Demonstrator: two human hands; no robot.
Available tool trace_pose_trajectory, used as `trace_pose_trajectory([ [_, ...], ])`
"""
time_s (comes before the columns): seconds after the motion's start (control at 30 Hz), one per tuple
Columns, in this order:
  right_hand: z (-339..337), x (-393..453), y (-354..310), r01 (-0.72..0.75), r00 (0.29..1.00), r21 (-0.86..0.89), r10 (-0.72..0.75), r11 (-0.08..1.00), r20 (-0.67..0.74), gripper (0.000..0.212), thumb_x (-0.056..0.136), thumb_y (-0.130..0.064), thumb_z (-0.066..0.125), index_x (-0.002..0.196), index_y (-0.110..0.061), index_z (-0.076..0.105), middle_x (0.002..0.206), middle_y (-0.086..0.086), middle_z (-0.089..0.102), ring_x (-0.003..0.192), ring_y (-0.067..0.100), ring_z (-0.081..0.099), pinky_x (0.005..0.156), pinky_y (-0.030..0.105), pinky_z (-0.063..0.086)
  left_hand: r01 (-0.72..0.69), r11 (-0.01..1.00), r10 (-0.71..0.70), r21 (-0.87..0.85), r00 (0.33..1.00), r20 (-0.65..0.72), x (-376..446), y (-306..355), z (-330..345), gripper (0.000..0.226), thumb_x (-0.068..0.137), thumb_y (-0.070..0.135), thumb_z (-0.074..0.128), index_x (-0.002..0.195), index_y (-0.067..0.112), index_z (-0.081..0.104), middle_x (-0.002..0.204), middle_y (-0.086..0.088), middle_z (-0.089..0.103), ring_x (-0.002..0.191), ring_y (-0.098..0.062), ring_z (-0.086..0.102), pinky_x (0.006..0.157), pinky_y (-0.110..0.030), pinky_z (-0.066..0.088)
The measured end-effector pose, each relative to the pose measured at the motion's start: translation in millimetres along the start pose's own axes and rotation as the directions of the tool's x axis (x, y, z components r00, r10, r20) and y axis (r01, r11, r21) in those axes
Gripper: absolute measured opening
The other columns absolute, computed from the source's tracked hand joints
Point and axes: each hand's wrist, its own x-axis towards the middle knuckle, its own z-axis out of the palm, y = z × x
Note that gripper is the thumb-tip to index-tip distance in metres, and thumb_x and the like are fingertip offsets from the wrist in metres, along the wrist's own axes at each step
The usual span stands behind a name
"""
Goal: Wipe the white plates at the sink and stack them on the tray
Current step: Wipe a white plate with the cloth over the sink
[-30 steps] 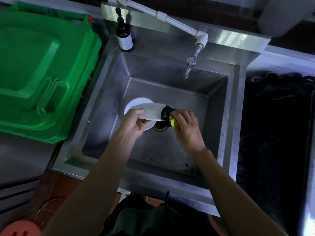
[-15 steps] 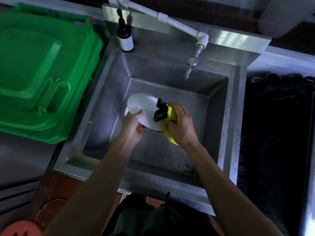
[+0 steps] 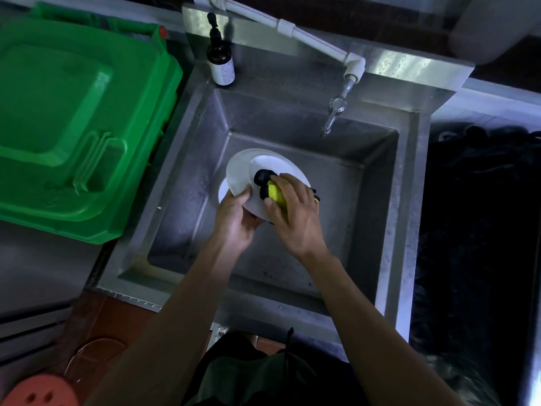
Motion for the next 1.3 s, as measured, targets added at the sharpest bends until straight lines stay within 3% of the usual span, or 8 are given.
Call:
trace_pose_trajectory([
  [0.17, 11, -18, -1, -0.002, 1.0, -0.029, 0.003, 1.0, 0.018, 0.047, 0.102, -0.045, 0.045, 0.142, -0.021, 0.05, 0.147, 0.001, 0.047, 0.135, 0.026, 0.041, 0.11, 0.048, 0.034, 0.01, 0.999, -0.011, -0.038, 0.999, -0.034, 2, -3, -4, 0.036, 0.104, 0.016, 0.05, 0.138, 0.011, 0.058, 0.133, -0.021, 0.065, 0.111, -0.033, 0.069, 0.076, -0.041, 0.061],
  [0.27, 15, -22, 1, -0.063, 0.998, -0.007, 0.062, 0.998, -0.026, 0.042, 0.101, -0.035, 0.051, 0.14, -0.02, 0.053, 0.146, 0.0, 0.048, 0.135, 0.025, 0.04, 0.11, 0.046, 0.034, 0.014, 1.0, -0.014, -0.018, 1.0, 0.009, -1, -7, -9, 0.037, 0.104, 0.014, 0.049, 0.14, 0.012, 0.056, 0.135, -0.021, 0.064, 0.118, -0.036, 0.065, 0.088, -0.047, 0.058],
  [0.43, 16, -17, 10, -0.151, 0.984, 0.042, 0.155, 0.988, -0.088, 0.039, 0.101, -0.026, 0.053, 0.139, -0.017, 0.055, 0.148, -0.001, 0.048, 0.138, 0.022, 0.039, 0.113, 0.046, 0.032, 0.008, 1.0, -0.01, 0.023, 0.995, 0.099, -5, -6, -12, 0.035, 0.103, 0.013, 0.051, 0.138, 0.016, 0.057, 0.137, -0.02, 0.063, 0.124, -0.04, 0.061, 0.093, -0.053, 0.055],
  [0.67, 1, 3, 28, -0.295, 0.935, 0.287, 0.337, 0.911, -0.111, 0.039, 0.102, -0.018, 0.05, 0.141, -0.011, 0.054, 0.15, 0.004, 0.047, 0.137, 0.022, 0.04, 0.117, 0.037, 0.03, -0.007, 0.998, -0.001, 0.063, 0.991, 0.133, -10, 1, -11, 0.047, 0.097, 0.011, 0.057, 0.143, 0.007, 0.052, 0.138, -0.02, 0.061, 0.126, -0.04, 0.06, 0.103, -0.061, 0.049],
  [0.83, -17, 17, 41, -0.324, 0.92, 0.353, 0.38, 0.878, -0.1, 0.039, 0.102, -0.025, 0.048, 0.141, -0.022, 0.054, 0.14, -0.002, 0.054, 0.128, 0.015, 0.049, 0.11, 0.031, 0.037, 0.008, 0.995, -0.028, 0.1, 0.98, 0.195, -15, 10, -17, 0.052, 0.09, 0.012, 0.061, 0.141, 0.007, 0.054, 0.136, -0.016, 0.064, 0.123, -0.038, 0.062, 0.094, -0.055, 0.056],
  [0.93, -24, 26, 46, -0.319, 0.925, 0.35, 0.37, 0.881, -0.088, 0.037, 0.102, -0.028, 0.048, 0.138, -0.024, 0.055, 0.133, -0.008, 0.054, 0.123, 0.013, 0.051, 0.105, 0.026, 0.036, 0.019, 0.99, -0.052, 0.138, 0.97, 0.239, -15, 12, -21, 0.05, 0.094, 0.01, 0.059, 0.144, 0.006, 0.052, 0.14, -0.018, 0.061, 0.126, -0.039, 0.06, 0.1, -0.056, 0.052],
  [1.03, -26, 31, 48, -0.296, 0.934, 0.331, 0.343, 0.896, -0.094, 0.037, 0.102, -0.028, 0.048, 0.137, -0.022, 0.055, 0.134, -0.004, 0.055, 0.123, 0.014, 0.051, 0.108, 0.03, 0.038, 0.022, 0.987, -0.067, 0.157, 0.956, 0.285, -15, 15, -23, 0.043, 0.098, 0.008, 0.054, 0.141, 0.007, 0.055, 0.139, -0.017, 0.062, 0.126, -0.039, 0.06, 0.103, -0.058, 0.05],
  [1.3, -32, 49, 45, -0.299, 0.938, 0.266, 0.333, 0.916, -0.095, 0.03, 0.103, -0.034, 0.047, 0.126, -0.018, 0.057, 0.122, 0.001, 0.06, 0.116, 0.022, 0.055, 0.098, 0.035, 0.041, 0.039, 0.968, -0.134, 0.25, 0.916, 0.377, -20, 22, -27, 0.045, 0.093, 0.002, 0.055, 0.137, 0.01, 0.056, 0.127, -0.012, 0.07, 0.113, -0.032, 0.069, 0.083, -0.046, 0.061],
])
